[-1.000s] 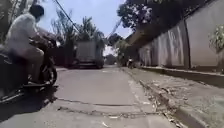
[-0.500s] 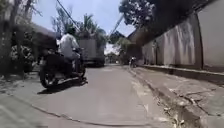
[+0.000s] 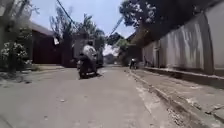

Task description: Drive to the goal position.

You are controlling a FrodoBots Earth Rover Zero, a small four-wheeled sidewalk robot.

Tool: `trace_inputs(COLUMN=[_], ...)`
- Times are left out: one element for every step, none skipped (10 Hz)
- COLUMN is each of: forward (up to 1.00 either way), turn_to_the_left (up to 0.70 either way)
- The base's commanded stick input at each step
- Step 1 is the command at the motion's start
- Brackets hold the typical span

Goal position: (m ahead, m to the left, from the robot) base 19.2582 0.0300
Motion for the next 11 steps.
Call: trace_inputs(forward=[1.00,1.00,1.00,1.00,1.00,1.00,1.00,1.00,1.00,1.00,1.00], turn_to_the_left=[0.00,0.00,0.00,0.00,0.00,0.00,0.00,0.00,0.00,0.00,0.00])
